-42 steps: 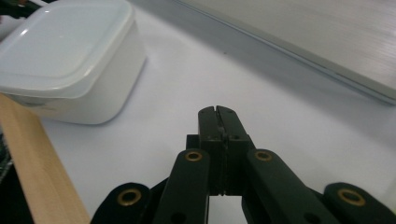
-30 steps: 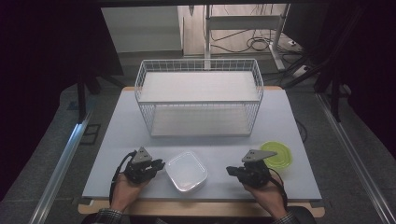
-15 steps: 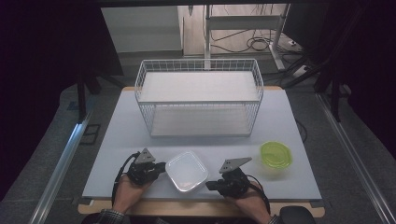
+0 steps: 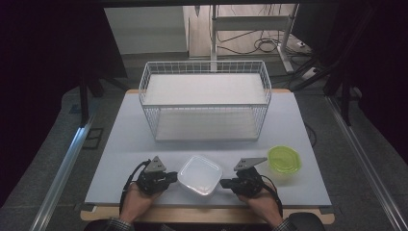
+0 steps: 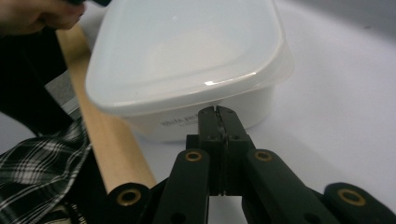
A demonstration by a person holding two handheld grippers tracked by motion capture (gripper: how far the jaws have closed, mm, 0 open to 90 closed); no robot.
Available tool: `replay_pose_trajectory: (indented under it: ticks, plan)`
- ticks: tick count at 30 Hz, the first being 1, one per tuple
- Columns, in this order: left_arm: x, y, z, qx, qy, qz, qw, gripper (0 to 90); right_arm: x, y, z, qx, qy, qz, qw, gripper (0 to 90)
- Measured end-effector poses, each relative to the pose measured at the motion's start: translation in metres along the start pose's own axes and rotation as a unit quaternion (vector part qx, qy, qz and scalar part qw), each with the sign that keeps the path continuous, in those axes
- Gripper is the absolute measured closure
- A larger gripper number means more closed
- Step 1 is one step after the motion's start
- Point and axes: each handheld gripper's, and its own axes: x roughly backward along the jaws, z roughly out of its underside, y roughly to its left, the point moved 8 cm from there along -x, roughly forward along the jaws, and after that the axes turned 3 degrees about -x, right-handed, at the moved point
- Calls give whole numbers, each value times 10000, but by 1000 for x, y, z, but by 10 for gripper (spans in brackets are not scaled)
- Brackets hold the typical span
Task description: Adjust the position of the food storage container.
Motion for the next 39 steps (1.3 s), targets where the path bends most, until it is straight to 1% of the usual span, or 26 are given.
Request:
replay_pose_trajectory:
  ticks: [1,2,5,10,11,13,17,20,24,27,28,29,30,31,32,33,34,35,36,37,39]
  plan:
    - [0,0,0,0,0,0,10000,820,1,-3,-1,-34,-23,36,10000,898]
    - [-2,-4,-1,-17,9,50,10000,820,2,-5,-1,-66,-37,62,10000,898]
    - [-4,-9,-2,-56,6,143,9999,812,3,-11,-2,-120,-63,128,9998,898]
    - [-6,-14,-4,-85,-7,188,9998,807,5,-17,-3,-185,-71,197,9996,897]
    - [-7,-15,-5,-67,-24,194,9998,807,5,-20,-4,-191,-90,245,9995,898]
    - [-7,-15,-5,-46,-36,207,9998,807,5,-21,-4,-173,-88,269,9994,898]
    - [-10,-19,-8,1,-61,249,9997,808,6,-28,-7,-248,-151,389,9988,898]
    - [-12,-20,-9,-1,-62,280,9996,808,7,-30,-8,-280,-142,411,9987,898]
    - [-12,-20,-9,4,-65,270,9996,795,7,-31,-6,-304,-125,417,9986,898]
    - [-10,-18,-10,20,-95,259,9996,740,8,-30,-7,-272,-107,445,9986,897]
    - [-7,-15,-9,45,-116,175,9998,720,11,-30,-8,-166,-112,545,9983,895]
    - [-5,-13,-8,81,-140,140,9998,707,12,-30,-8,-127,-134,574,9982,888]
    - [-3,-10,-7,123,-158,108,9997,686,14,-30,-9,-104,-147,594,9981,874]
    - [-3,-10,-7,123,-158,108,9997,658,16,-29,-8,-103,-143,618,9979,853]
    - [2,-6,-5,215,-211,65,9995,626,18,-30,-8,-62,-155,661,9977,830]
    - [2,-6,-5,215,-211,65,9995,592,18,-30,-8,-62,-155,661,9977,830]
    - [6,-5,-4,248,-239,33,9994,592,19,-31,-7,-53,-164,681,9975,805]
    - [9,-5,-2,247,-242,-2,9994,521,23,-34,-6,-95,-214,678,9974,738]
    - [14,-5,0,211,-239,-111,9994,496,25,-35,-6,-90,-251,693,9972,711]
    - [16,-5,1,201,-236,-159,9994,468,26,-36,-6,-76,-293,715,9970,680]
    - [20,-5,3,199,-251,-188,9993,409,30,-37,-6,-63,-350,739,9966,609]
